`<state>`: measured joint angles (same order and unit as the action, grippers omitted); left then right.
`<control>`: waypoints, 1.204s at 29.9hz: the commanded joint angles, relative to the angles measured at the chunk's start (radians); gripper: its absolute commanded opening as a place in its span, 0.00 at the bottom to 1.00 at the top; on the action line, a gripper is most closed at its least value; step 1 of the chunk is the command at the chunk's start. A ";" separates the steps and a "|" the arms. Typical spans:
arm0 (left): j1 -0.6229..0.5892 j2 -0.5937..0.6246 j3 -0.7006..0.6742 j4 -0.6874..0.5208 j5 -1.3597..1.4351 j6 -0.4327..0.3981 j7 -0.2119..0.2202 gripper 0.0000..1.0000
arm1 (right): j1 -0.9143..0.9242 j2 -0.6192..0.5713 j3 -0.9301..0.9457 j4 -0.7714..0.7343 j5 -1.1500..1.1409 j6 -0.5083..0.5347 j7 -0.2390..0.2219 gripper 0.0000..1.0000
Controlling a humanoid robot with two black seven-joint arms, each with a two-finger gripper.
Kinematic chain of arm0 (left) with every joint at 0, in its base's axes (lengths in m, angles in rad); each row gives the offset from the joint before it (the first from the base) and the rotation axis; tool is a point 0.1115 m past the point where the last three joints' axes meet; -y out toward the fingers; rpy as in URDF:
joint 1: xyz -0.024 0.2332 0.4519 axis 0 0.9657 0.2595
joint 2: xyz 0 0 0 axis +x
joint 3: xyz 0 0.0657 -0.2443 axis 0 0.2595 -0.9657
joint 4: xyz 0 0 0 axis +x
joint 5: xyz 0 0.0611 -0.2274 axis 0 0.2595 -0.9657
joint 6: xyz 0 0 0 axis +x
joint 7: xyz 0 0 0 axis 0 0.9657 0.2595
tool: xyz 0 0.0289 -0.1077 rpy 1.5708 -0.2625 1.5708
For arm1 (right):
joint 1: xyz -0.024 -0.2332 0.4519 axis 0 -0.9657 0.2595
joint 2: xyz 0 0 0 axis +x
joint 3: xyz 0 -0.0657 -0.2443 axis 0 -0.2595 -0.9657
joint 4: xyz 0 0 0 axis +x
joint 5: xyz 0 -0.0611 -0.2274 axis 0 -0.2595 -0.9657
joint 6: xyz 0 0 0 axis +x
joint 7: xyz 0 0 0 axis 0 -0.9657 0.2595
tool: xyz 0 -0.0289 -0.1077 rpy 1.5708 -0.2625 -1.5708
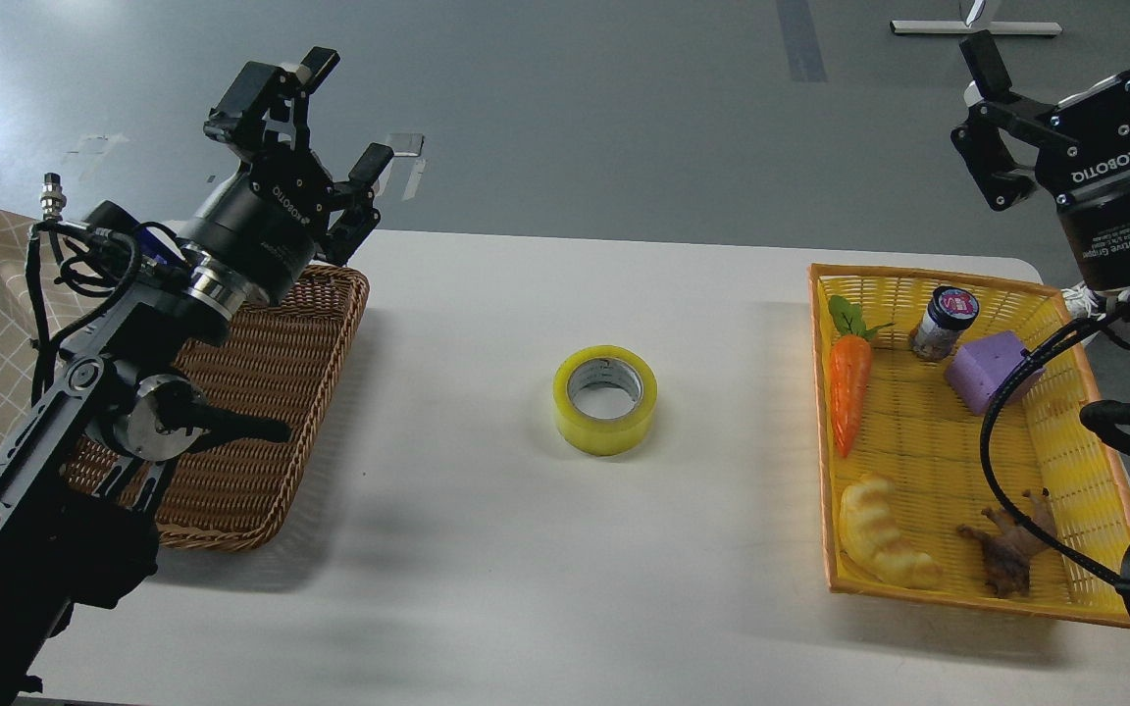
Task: Place and transfer tape with both arms
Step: 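Raise the right arm and swing the left gripper toward the tape, then reach the left gripper into the tape roll and grip its rim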
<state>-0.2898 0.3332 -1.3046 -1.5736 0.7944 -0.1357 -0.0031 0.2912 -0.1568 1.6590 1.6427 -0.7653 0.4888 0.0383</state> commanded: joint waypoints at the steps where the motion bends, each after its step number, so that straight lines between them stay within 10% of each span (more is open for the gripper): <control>1: -0.006 0.016 0.040 0.003 0.008 0.010 0.017 0.98 | 0.002 -0.003 0.001 -0.004 0.001 0.000 0.000 1.00; 7: -0.101 0.119 0.340 -0.008 0.226 0.146 0.014 0.98 | 0.002 -0.007 0.002 -0.004 0.001 0.000 0.002 1.00; 21: -0.281 0.264 0.695 0.035 0.650 0.148 0.028 0.98 | -0.004 -0.036 0.022 -0.004 0.004 0.000 0.002 1.00; 36: -0.325 -0.012 0.780 0.144 1.028 0.186 0.277 0.98 | -0.014 -0.035 0.022 0.012 0.011 0.000 0.002 1.00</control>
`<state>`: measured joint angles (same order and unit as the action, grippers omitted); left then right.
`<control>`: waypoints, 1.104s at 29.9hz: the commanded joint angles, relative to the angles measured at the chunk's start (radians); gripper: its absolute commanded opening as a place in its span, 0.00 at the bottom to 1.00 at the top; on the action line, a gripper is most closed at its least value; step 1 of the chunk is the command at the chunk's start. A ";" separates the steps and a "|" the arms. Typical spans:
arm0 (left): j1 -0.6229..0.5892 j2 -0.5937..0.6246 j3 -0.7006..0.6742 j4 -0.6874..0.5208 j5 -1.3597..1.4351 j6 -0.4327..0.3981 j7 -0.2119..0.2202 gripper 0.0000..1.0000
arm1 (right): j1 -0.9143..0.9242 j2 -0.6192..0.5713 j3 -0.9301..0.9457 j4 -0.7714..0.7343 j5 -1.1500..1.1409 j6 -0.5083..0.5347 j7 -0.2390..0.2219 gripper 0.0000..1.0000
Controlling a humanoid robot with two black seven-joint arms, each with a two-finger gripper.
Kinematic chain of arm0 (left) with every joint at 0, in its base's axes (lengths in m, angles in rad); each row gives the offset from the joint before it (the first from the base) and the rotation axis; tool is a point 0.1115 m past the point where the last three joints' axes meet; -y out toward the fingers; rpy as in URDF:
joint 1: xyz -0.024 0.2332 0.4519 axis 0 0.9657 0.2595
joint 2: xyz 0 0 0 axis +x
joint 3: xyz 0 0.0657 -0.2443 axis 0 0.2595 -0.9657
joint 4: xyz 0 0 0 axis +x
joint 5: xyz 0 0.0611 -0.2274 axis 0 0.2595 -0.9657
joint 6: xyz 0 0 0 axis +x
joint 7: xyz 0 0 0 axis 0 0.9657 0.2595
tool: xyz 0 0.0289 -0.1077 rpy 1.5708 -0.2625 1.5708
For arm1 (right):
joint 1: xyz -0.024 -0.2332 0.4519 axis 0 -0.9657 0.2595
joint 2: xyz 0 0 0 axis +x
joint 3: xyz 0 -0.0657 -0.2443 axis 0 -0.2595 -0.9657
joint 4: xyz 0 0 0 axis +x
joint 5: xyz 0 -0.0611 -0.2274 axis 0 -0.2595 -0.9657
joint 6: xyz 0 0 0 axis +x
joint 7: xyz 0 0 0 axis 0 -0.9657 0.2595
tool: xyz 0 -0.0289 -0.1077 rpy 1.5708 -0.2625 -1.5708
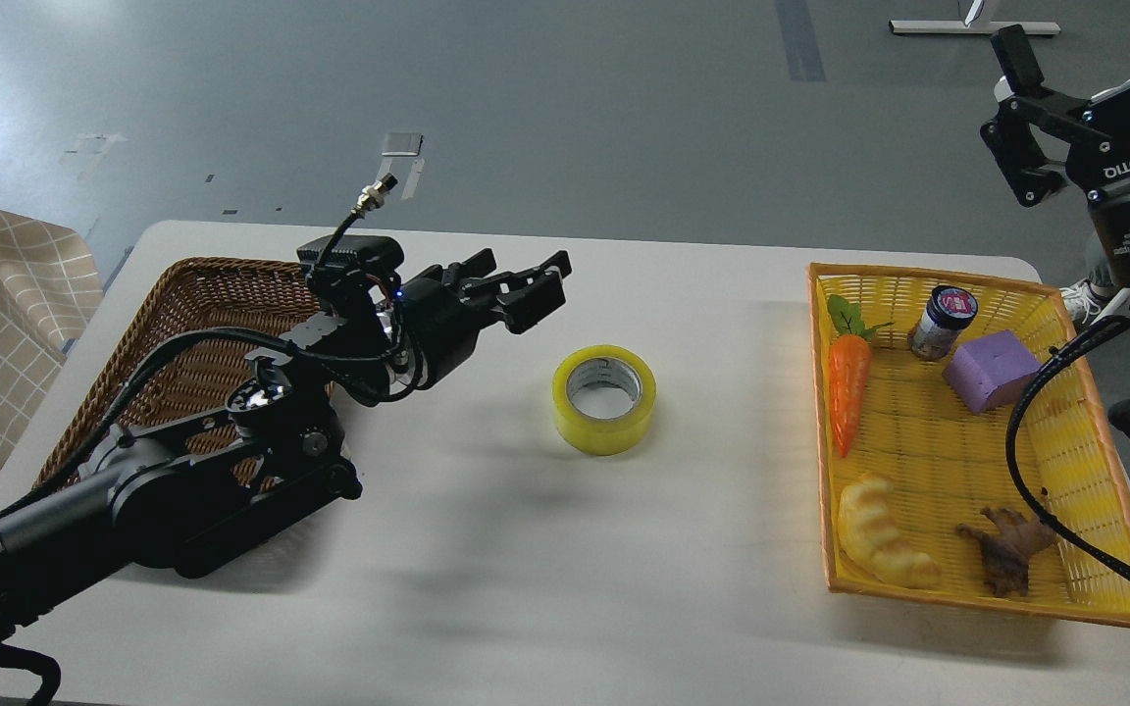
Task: Place and transfer tape with both arms
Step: 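Reach the left gripper into the tape roll and grip its rim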
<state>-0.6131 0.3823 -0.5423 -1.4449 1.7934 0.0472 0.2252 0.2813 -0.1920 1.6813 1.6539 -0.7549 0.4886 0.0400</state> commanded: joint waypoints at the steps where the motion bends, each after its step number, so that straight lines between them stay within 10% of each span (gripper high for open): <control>1: 0.000 -0.095 0.018 0.027 0.032 0.005 0.080 0.98 | -0.005 -0.001 0.000 0.001 0.000 0.000 0.000 1.00; 33: -0.014 -0.226 0.082 0.285 0.193 0.003 0.131 0.98 | -0.050 -0.041 0.031 0.035 0.000 0.000 -0.009 1.00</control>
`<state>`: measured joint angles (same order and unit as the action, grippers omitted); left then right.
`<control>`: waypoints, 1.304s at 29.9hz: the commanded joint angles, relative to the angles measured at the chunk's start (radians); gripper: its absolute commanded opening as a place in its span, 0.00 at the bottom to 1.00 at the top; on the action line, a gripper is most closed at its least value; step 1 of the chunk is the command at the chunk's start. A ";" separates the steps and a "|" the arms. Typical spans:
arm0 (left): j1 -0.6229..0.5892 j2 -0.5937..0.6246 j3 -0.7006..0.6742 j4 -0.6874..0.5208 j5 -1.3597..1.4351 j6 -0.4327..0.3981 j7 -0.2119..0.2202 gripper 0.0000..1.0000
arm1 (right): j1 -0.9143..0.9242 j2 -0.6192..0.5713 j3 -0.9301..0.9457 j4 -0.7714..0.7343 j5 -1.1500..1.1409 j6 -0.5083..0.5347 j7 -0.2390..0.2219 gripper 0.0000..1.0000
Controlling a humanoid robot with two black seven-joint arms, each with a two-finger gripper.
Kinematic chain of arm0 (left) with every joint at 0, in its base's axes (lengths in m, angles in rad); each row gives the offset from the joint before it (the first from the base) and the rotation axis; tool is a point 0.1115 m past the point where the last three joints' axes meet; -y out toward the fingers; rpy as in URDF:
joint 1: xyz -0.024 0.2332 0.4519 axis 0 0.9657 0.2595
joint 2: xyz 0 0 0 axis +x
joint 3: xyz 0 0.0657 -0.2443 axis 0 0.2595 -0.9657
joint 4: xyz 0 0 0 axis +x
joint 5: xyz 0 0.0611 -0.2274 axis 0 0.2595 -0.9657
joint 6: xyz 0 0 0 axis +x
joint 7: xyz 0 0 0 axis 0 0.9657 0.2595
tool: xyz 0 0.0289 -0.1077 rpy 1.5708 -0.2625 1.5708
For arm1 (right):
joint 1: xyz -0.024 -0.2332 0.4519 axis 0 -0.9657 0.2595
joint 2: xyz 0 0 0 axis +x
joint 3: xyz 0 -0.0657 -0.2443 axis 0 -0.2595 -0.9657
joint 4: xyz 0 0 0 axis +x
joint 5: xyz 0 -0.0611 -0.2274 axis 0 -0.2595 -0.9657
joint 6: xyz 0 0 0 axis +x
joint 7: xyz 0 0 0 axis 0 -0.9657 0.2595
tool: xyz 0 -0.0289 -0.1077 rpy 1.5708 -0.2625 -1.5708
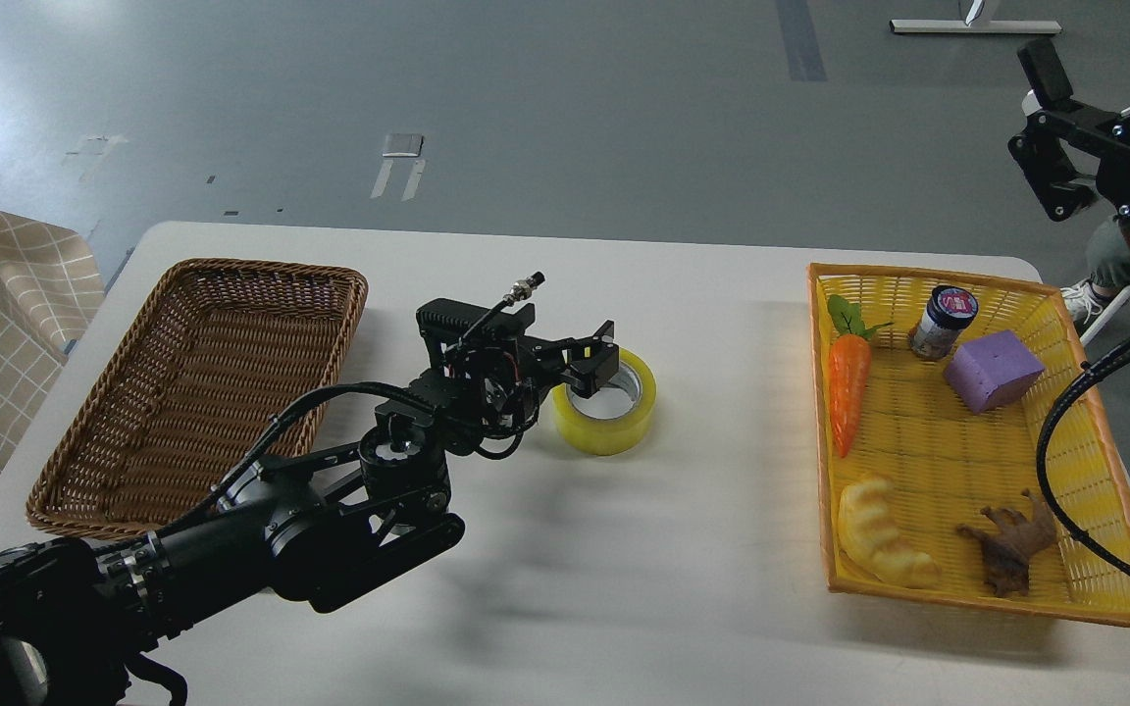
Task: Place and transfer tape with both arms
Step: 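Reach the left gripper into the tape roll and grip its rim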
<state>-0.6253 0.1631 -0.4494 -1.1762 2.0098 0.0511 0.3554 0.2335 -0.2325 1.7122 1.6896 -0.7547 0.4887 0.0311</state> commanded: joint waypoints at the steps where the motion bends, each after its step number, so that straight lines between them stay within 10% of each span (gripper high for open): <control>1: -0.002 -0.010 -0.008 0.020 -0.032 0.000 0.000 0.98 | -0.002 0.001 0.001 -0.001 -0.001 0.000 0.000 1.00; 39: -0.004 -0.093 0.055 0.190 -0.052 0.004 -0.007 0.97 | -0.036 -0.021 0.041 -0.005 0.000 0.000 0.000 1.00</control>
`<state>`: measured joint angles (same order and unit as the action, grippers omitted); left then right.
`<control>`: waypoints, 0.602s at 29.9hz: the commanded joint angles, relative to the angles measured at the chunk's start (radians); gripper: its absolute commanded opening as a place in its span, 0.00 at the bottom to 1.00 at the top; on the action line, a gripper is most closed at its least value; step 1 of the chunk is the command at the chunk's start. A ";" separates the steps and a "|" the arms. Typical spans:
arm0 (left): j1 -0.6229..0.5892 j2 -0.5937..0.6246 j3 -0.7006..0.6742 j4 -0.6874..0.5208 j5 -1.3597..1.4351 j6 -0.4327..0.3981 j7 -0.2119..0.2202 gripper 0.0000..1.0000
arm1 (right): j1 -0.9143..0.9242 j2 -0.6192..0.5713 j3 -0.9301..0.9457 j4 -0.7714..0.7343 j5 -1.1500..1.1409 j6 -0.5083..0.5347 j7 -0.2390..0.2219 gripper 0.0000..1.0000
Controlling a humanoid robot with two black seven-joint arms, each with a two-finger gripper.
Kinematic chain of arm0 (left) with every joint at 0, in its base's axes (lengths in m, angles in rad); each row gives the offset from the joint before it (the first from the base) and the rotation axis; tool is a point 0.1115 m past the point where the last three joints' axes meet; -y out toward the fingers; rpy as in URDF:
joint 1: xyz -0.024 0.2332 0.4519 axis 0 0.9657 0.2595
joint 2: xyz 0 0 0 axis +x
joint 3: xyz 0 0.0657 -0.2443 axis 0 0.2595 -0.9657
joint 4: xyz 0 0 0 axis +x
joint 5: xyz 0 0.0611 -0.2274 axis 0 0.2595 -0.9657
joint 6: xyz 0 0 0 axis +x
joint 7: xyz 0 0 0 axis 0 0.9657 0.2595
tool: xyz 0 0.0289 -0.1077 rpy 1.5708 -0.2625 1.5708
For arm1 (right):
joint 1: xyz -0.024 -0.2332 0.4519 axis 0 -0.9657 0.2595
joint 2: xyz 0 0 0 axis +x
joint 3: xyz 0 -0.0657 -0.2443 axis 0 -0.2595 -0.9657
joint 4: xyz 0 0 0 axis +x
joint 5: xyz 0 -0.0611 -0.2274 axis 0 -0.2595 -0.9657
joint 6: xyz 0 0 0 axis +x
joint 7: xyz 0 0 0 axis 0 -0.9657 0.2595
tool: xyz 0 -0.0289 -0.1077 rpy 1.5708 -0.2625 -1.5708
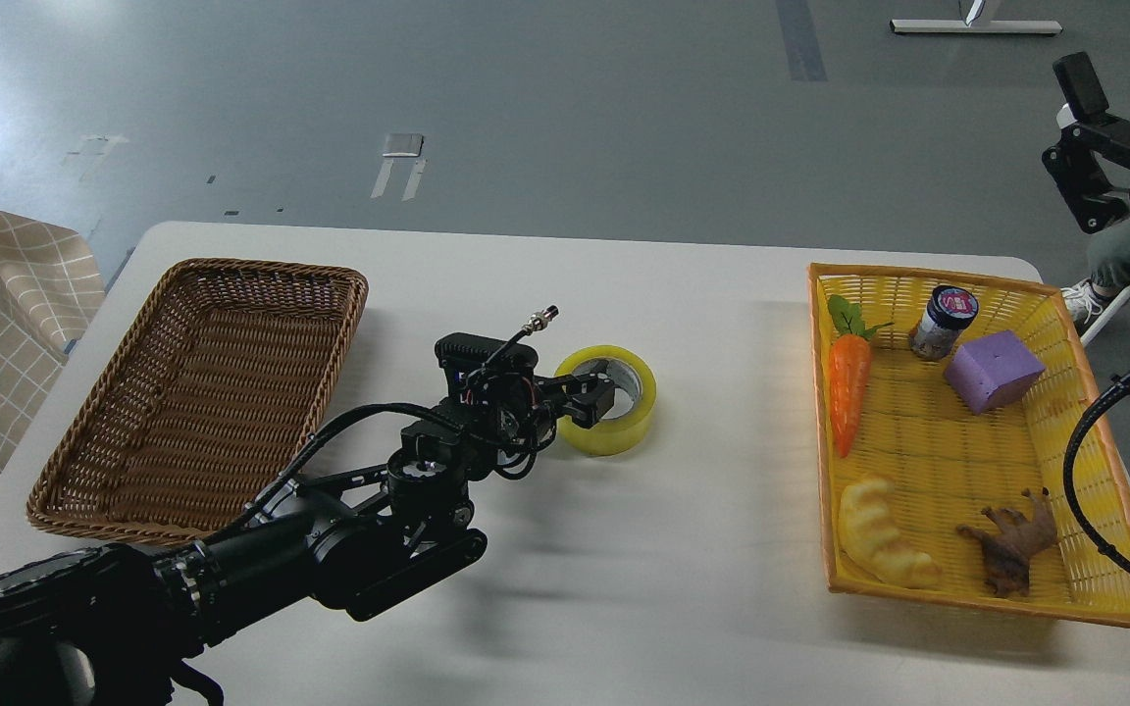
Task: Place and transfer tape with both arms
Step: 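Reach the left gripper into the tape roll and grip its rim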
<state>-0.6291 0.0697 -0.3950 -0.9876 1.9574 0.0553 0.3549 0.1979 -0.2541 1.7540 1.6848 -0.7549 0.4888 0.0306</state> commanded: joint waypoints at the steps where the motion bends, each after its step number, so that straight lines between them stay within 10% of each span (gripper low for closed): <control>1: -0.001 0.001 0.001 0.001 0.001 0.001 -0.011 0.94 | 0.000 0.001 -0.001 -0.002 0.000 0.000 0.000 1.00; 7: -0.004 -0.001 0.001 0.000 0.003 0.003 -0.013 0.63 | 0.000 -0.001 -0.001 -0.004 -0.001 0.000 0.000 1.00; 18: -0.030 0.024 0.079 -0.009 -0.002 0.000 -0.017 0.63 | -0.003 -0.022 -0.001 -0.004 -0.001 0.000 -0.001 1.00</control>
<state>-0.6557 0.0854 -0.3405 -0.9913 1.9612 0.0557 0.3387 0.1969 -0.2706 1.7533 1.6805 -0.7562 0.4883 0.0296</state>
